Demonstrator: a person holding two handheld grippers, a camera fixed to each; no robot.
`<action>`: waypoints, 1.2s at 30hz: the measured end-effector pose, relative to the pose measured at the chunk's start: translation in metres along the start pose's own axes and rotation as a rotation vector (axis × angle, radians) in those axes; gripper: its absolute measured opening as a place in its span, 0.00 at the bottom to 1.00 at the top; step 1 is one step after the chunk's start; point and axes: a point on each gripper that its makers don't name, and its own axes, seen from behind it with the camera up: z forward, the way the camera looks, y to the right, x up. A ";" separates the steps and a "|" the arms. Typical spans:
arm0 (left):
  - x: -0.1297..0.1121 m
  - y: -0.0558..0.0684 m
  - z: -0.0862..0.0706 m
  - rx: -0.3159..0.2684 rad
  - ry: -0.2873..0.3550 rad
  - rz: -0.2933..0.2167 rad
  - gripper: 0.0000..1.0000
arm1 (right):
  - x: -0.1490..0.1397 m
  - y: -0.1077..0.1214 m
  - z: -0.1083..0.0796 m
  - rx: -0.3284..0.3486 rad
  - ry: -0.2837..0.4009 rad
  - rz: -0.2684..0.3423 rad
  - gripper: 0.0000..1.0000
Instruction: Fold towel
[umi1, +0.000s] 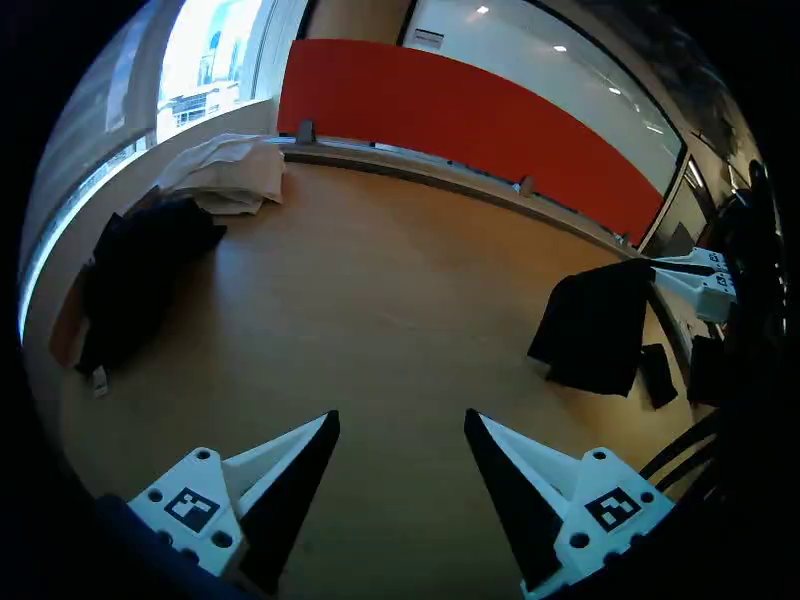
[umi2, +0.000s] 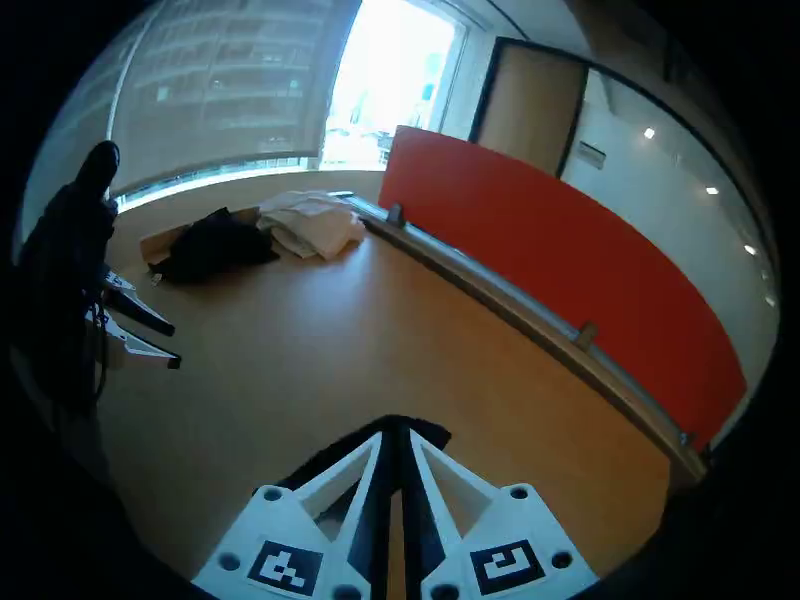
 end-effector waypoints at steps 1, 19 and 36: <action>0.000 0.001 0.001 -0.002 -0.001 0.002 0.93 | -0.002 0.004 -0.002 -0.006 -0.001 0.005 0.05; 0.007 0.019 0.016 -0.016 -0.019 0.035 0.93 | -0.046 0.101 -0.042 -0.136 -0.046 0.064 0.05; 0.010 0.025 0.023 0.002 -0.040 0.044 0.93 | -0.118 0.193 -0.089 -0.243 -0.132 0.109 0.05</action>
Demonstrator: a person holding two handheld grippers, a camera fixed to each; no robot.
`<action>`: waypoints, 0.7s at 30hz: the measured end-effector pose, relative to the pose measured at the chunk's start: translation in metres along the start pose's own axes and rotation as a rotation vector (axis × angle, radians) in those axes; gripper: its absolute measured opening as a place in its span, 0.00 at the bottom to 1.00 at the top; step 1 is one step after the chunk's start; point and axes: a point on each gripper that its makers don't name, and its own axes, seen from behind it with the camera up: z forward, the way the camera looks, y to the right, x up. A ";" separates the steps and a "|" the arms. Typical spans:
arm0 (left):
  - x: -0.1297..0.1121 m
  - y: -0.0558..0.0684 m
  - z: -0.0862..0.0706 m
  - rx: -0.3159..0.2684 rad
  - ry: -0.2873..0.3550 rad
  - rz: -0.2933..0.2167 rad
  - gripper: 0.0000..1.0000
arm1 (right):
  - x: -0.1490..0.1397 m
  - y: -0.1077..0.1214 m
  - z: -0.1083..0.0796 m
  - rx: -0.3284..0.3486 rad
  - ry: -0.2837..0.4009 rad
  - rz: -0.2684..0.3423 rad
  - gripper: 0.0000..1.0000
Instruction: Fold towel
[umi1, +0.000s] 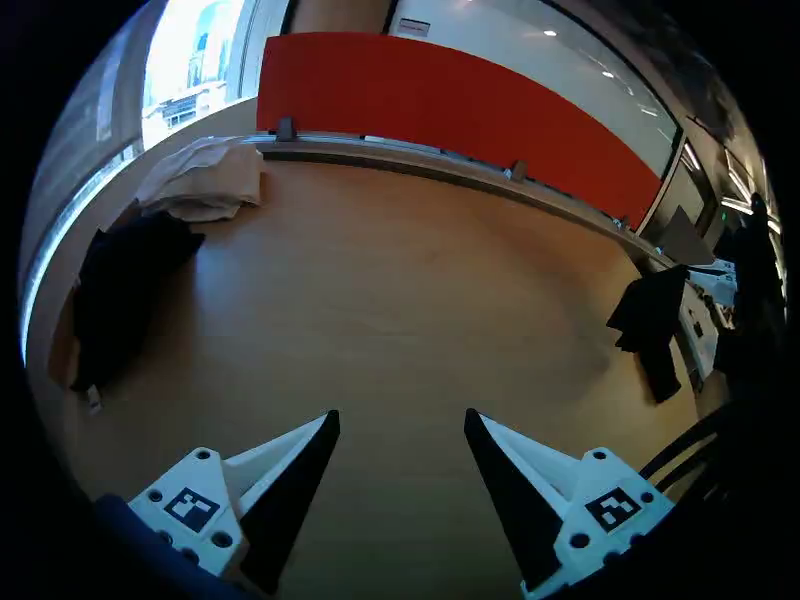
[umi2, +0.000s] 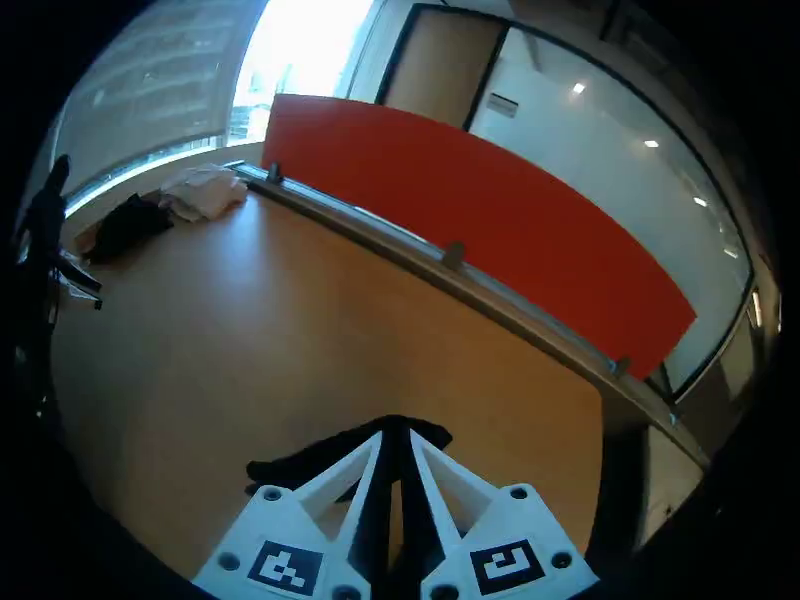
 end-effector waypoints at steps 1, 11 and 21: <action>0.000 0.001 0.000 0.000 -0.002 0.001 0.93 | -0.003 0.006 -0.001 -0.006 -0.005 0.002 0.05; 0.000 0.014 0.002 -0.006 -0.010 0.005 0.93 | -0.028 0.049 -0.007 -0.048 -0.039 0.024 0.05; -0.001 0.024 0.002 -0.007 -0.015 0.023 0.93 | -0.052 0.079 -0.015 -0.083 -0.073 0.040 0.05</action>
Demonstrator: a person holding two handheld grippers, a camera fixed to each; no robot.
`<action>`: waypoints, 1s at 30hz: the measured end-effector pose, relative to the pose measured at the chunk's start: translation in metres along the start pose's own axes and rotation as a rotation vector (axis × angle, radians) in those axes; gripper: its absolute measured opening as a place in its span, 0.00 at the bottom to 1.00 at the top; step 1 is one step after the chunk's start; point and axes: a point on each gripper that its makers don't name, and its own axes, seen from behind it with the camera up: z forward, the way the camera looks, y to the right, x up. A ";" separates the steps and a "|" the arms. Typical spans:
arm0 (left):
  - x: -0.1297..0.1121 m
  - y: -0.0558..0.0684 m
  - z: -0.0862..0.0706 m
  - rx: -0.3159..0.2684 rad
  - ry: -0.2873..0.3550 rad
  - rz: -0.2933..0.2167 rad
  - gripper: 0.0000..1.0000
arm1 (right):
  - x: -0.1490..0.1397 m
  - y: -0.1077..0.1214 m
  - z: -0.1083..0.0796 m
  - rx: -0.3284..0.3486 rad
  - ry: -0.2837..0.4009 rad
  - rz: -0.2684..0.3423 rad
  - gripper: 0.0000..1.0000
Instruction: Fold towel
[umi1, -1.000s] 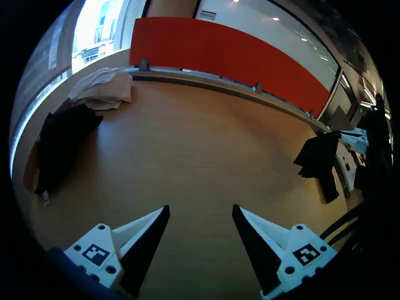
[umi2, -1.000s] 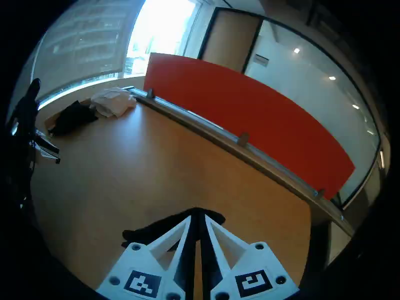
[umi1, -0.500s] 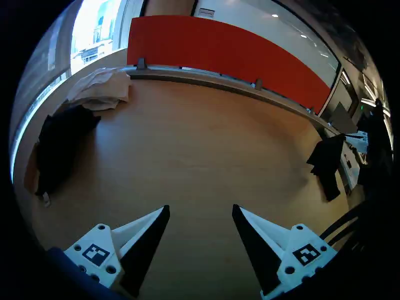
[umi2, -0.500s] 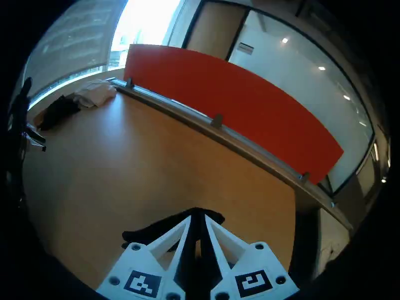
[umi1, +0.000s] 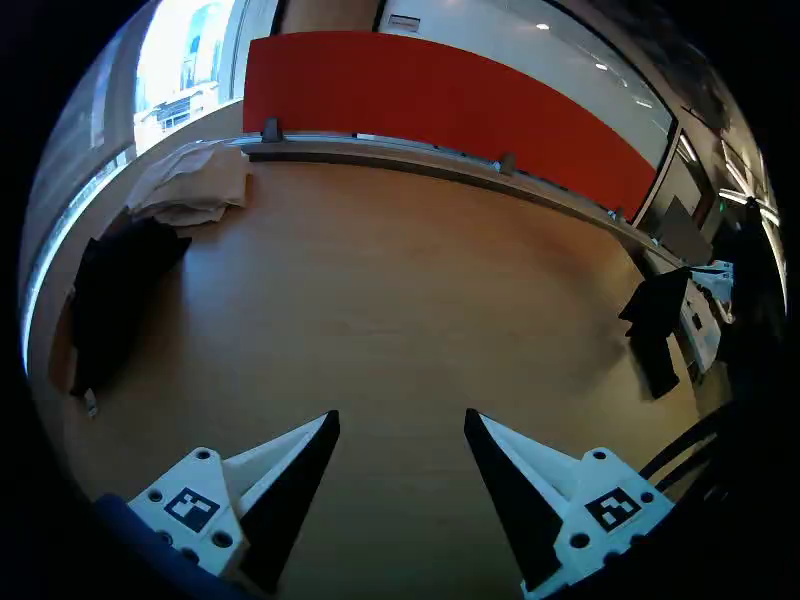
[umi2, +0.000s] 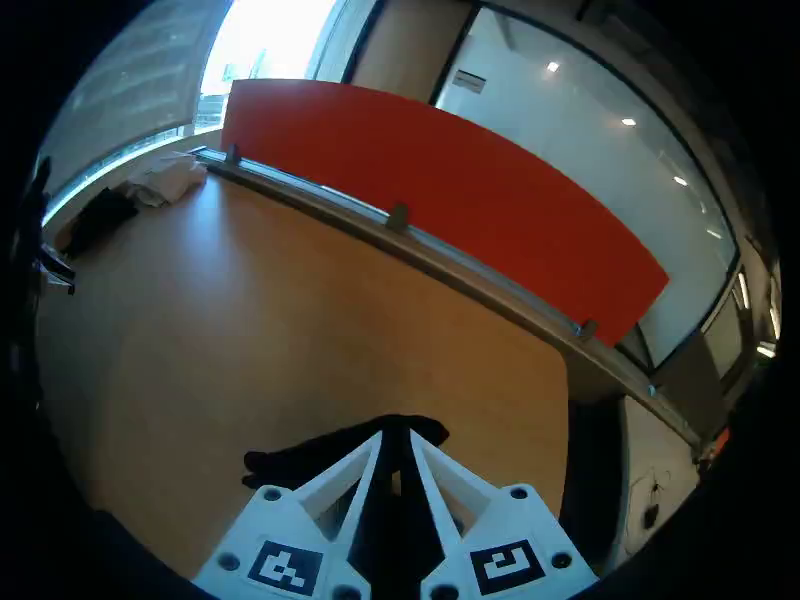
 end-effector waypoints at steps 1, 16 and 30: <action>0.000 0.001 0.000 0.000 0.000 0.001 0.93 | -0.003 0.003 -0.001 -0.004 -0.004 0.001 0.05; -0.001 0.014 0.001 -0.008 -0.006 0.023 0.93 | -0.044 0.027 -0.019 -0.048 -0.051 0.033 0.05; -0.005 0.019 -0.002 -0.009 -0.010 0.040 0.93 | -0.126 0.037 -0.043 -0.088 -0.153 0.092 0.05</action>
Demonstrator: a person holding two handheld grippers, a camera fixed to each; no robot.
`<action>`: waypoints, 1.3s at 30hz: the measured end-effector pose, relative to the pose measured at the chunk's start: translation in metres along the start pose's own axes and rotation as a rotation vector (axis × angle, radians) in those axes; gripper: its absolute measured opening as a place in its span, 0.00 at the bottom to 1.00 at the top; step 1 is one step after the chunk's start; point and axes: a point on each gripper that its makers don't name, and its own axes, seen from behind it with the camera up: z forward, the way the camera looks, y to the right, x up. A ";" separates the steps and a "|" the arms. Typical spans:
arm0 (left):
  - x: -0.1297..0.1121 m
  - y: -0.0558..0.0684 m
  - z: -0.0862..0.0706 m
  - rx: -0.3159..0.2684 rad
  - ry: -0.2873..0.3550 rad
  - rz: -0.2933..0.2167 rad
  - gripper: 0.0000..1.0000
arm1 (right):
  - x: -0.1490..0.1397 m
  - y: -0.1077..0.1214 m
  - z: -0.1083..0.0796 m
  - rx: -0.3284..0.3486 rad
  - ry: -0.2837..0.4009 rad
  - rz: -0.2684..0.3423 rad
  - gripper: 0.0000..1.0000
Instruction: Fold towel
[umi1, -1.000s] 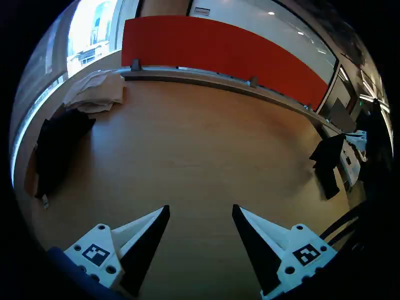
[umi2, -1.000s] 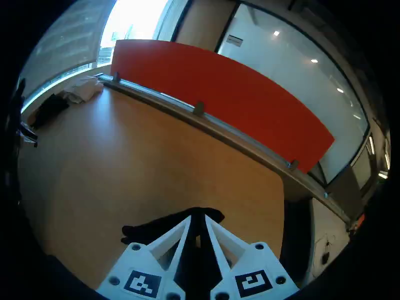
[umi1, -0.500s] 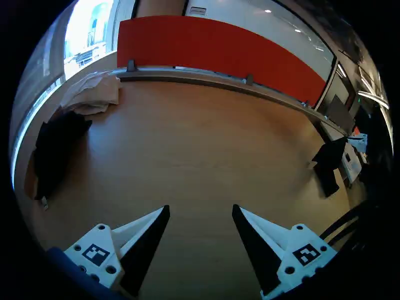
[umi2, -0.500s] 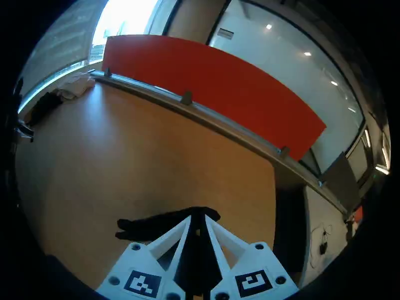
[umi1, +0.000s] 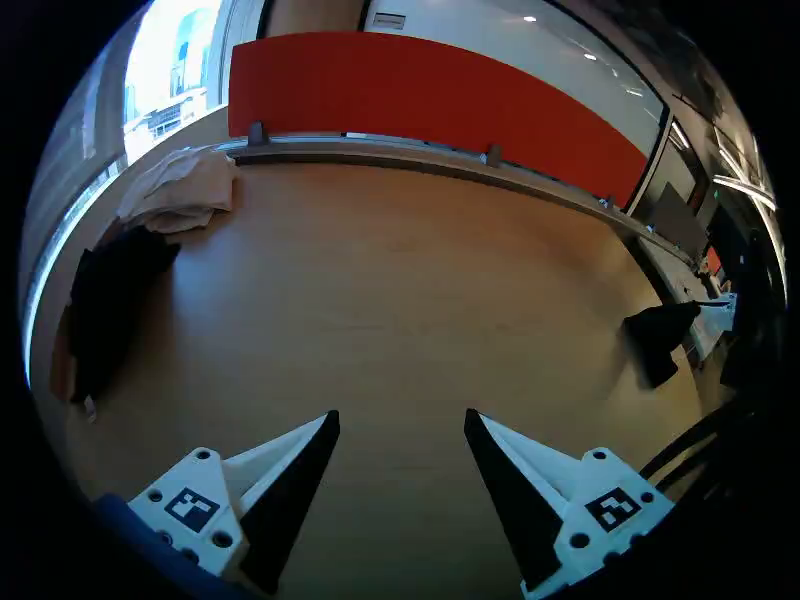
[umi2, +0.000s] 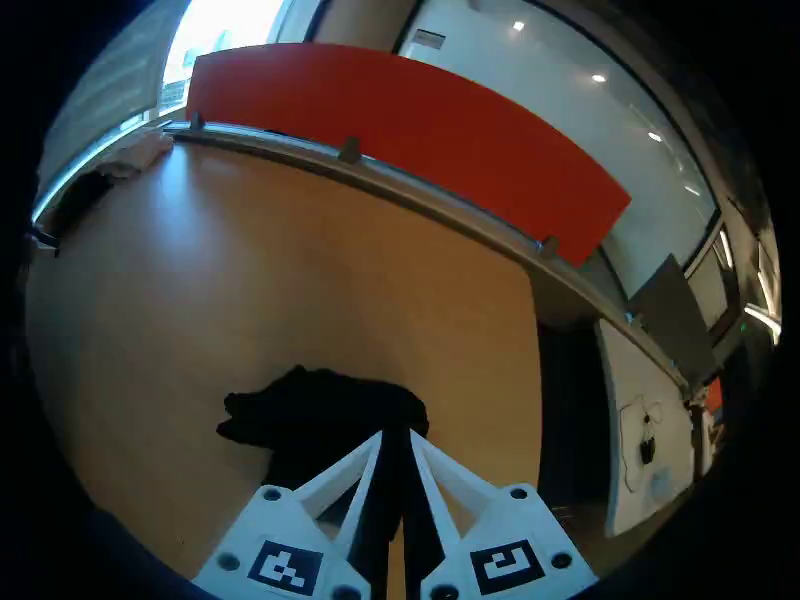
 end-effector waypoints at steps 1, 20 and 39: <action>0.000 0.000 0.000 0.000 0.000 0.001 0.93 | -0.006 0.000 0.000 -0.002 -0.007 0.007 0.05; 0.000 0.001 -0.003 0.008 0.004 0.015 0.93 | -0.091 -0.008 0.009 -0.013 -0.124 0.096 0.05; 0.000 -0.006 -0.007 0.032 0.006 0.011 0.93 | -0.152 -0.024 0.043 -0.013 -0.262 0.181 0.04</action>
